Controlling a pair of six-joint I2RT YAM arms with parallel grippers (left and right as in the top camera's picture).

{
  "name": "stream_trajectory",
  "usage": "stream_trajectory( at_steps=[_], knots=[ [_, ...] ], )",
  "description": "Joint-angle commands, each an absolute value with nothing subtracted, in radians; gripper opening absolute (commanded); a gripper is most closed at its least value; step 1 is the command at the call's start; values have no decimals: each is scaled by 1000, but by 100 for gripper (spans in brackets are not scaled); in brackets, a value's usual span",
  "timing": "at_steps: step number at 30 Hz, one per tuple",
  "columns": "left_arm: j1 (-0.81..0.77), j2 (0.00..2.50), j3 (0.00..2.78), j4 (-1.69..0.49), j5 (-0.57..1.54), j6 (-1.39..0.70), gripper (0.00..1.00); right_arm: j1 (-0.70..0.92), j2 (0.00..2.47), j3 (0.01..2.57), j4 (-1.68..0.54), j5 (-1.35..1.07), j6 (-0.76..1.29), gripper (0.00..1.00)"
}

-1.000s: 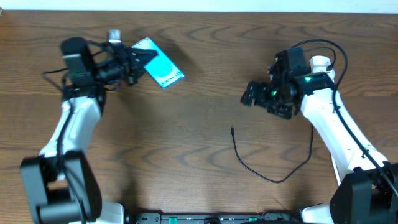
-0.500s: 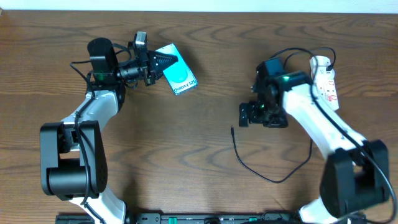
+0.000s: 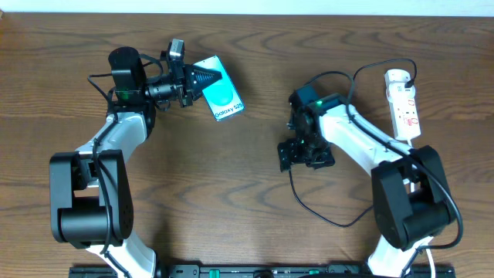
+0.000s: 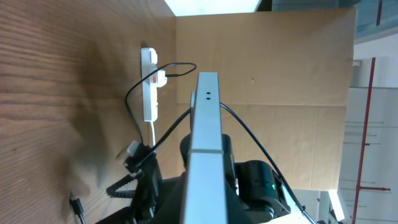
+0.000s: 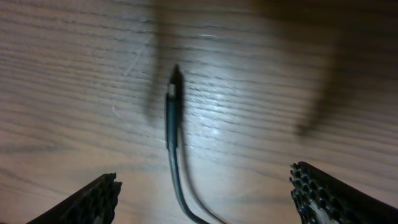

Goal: Plug charger to phone and switch on socket
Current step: 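Move the right gripper down over the black cable's connector end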

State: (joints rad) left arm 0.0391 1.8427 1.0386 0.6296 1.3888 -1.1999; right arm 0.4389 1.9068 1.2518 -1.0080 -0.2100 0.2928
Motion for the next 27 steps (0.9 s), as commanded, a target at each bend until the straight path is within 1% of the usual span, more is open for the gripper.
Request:
stream_trajectory(
  at_steps=[1,5,7,10,12,13,21,27],
  knots=[
    [42,1835,1053,638,1430,-1163,7,465,1919,1257,-995,-216,343,86],
    [42,1835,1053,638,1434,-1163,7,477,1919,1256,-969,-207,401,78],
    [42,1835,1053,638,1445,-1161,7,480,1919,1256,-954,-200,434,72],
    [42,1835,1053,638,1453,-1159,7,484,1921,1256,-950,-200,442,70],
    [42,1835,1053,638,1452,-1156,7,489,1924,1256,-950,-173,477,62],
    [42,1835,1053,638,1451,-1156,7,493,1927,1256,-950,-153,496,61],
    [43,1835,1053,638,1451,-1156,7,527,1949,1255,-931,-139,524,61],
    [43,1835,1053,638,1452,-1156,7,526,1950,1253,-931,-123,528,56]
  ],
)
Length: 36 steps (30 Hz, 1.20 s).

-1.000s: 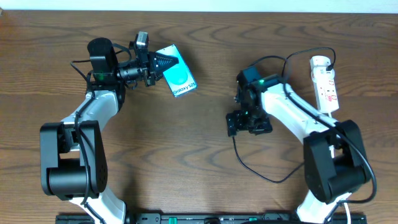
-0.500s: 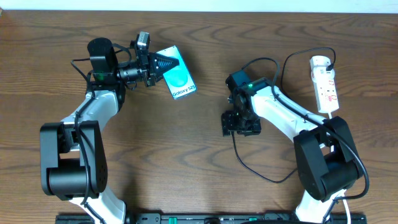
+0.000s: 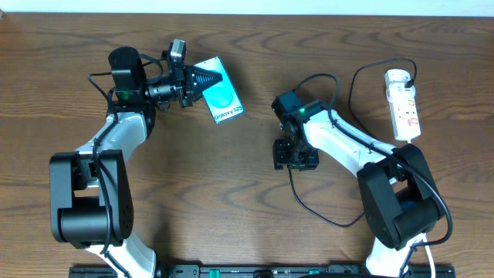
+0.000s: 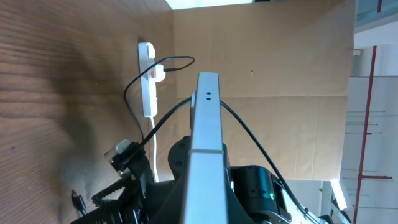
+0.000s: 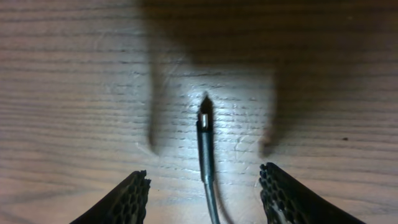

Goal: Plug charger to phone and switch on socket
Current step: 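Move the right gripper down over the black cable's connector end, then close the right gripper on the black cable's connector end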

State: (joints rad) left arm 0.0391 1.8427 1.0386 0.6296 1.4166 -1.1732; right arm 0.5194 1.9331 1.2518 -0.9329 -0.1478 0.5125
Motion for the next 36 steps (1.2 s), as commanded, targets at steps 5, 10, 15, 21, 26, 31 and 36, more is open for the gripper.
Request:
stream_trajectory(
  at_steps=[5,10,15,21,26,31,36],
  knots=[
    [43,1835,1053,638,1452,-1156,7,527,1950,1246,-931,-104,539,54],
    [43,1835,1053,638,1452,-1156,7,527,1950,1245,-929,-103,539,50],
    [43,1835,1053,638,1453,-1156,7,527,1956,1240,-923,-102,546,49],
    [43,1835,1053,638,1453,-1156,7,532,1994,1239,-923,-104,546,46],
    [43,1835,1053,638,1452,-1156,7,538,1998,1239,-915,-103,546,46],
    [43,1835,1053,638,1452,-1156,7,538,1998,1239,-917,-104,546,42],
    [43,1835,1053,638,1452,-1156,7,538,1998,1239,-929,-115,554,41]
  ],
)
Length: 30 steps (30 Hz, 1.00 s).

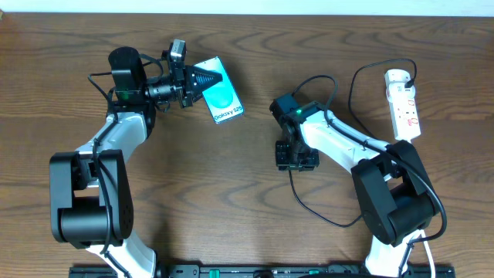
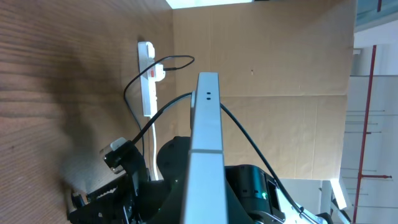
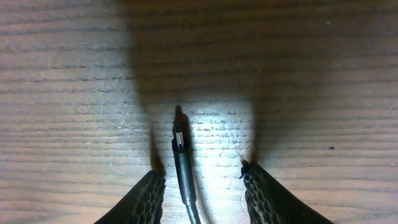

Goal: Plug charger to phone and switch on socket
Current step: 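Close the right gripper on the black cable's connector end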

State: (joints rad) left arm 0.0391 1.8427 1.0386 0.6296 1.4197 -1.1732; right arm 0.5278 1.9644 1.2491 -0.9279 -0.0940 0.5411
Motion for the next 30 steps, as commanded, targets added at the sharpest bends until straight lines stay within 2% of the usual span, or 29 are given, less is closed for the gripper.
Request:
stream_trajectory(
  at_steps=[1,14,28,30],
  knots=[
    [43,1835,1053,638,1452,-1156,7,538,1998,1239,-931,-115,554,41],
    [43,1835,1053,638,1452,-1156,7,538,1998,1239,-939,-118,561,27],
    [43,1835,1053,638,1456,-1156,7,538,1998,1239,-897,-110,561,25],
    [43,1835,1053,638,1456,-1156,7,538,1998,1239,-897,-110,561,22]
  ],
)
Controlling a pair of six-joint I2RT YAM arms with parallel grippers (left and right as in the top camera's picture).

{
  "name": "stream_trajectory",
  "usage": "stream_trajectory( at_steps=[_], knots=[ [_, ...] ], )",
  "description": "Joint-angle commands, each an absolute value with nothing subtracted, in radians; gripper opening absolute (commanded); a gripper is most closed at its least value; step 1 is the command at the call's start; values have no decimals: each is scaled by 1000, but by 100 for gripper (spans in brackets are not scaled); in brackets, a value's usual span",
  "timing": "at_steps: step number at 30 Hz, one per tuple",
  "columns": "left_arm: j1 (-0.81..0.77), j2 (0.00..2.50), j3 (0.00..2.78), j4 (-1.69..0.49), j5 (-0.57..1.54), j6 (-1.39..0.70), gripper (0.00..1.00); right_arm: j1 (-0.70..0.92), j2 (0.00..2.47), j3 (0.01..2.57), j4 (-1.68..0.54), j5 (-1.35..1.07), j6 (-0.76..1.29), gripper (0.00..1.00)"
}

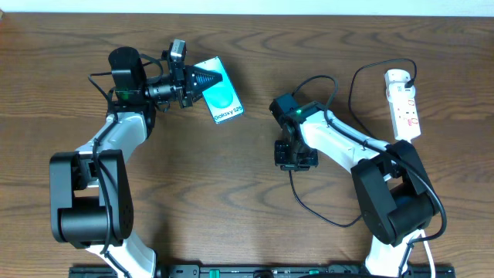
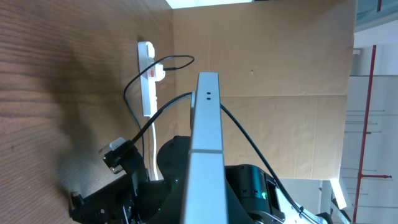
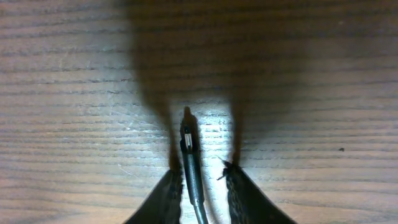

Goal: Plug charger to phone and switch on socket
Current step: 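Close the right gripper on the black cable's connector end, then lift the connector and carry it toward the phone's bottom port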

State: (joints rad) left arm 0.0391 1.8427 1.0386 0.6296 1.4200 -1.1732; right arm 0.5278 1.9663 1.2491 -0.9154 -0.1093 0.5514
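Observation:
My left gripper (image 1: 199, 80) is shut on a teal phone (image 1: 219, 98) and holds it on edge above the table at the back left. In the left wrist view the phone's thin edge (image 2: 206, 137) fills the middle. The charger's black plug (image 3: 188, 144) lies on the wood. My right gripper (image 1: 296, 159) is down over it. Its fingers (image 3: 173, 190) straddle the plug closely: the left one touches it, the right one stands a small gap off. The white socket strip (image 1: 403, 104) lies at the right with the charger's adapter in it.
The black charger cable (image 1: 312, 207) loops from the strip round behind my right arm and forward to the plug. The strip and cable also show far off in the left wrist view, power strip (image 2: 147, 84). A pale wall edge runs along the back.
My right gripper's fingers have drawn much closer together round the plug, and it sits slightly lower. The plug still lies on the table. My left arm and the phone have not moved.
First my right gripper was wide open above the table, with the plug off-centre below it. Then it stood further left, centred over the plug and narrower. Then it was lower and narrower still, and now its fingers almost pinch the plug. My left gripper held the phone throughout.

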Motion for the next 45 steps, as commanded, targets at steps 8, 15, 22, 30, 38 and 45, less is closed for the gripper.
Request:
stream_trajectory(
  at_steps=[8,15,22,30,38,45],
  knots=[
    [43,1835,1053,637,1456,-1156,7,539,1998,1239,-902,-111,561,14],
    [43,1835,1053,637,1456,-1156,7,539,1998,1239,-902,-111,561,1],
    [43,1835,1053,637,1456,-1156,7,539,1998,1239,-902,-111,561,1],
    [43,1835,1053,637,1456,-1156,7,506,1995,1277,-944,-102,535,1],
    [50,1835,1053,637,1456,-1156,7,463,1990,1491,-1142,6,491,1],
    [50,1835,1053,638,1455,-1156,7,459,1990,1776,-1285,-69,344,1]
  ],
)
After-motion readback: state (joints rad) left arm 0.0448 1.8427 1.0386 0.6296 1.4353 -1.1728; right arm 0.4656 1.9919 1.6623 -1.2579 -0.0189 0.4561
